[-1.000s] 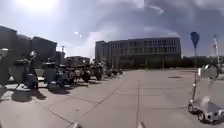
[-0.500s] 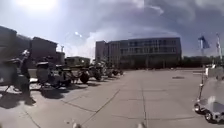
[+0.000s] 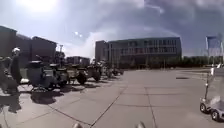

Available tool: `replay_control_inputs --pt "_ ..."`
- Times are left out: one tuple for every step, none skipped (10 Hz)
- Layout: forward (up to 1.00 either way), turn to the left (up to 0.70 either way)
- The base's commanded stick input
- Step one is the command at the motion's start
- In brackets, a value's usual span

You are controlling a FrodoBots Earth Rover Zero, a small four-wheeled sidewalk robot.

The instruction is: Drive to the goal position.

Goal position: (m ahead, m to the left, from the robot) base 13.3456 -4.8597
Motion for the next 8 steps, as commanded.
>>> replay_control_inputs --pt "0.70 -0.05" --pt "0.70 -0.05" --pt "0.70 -0.05" --pt "0.70 -0.05" --pt "0.70 -0.05" --pt "0.70 -0.05" --pt "0.60 -0.12" --pt "0.46 -0.19"
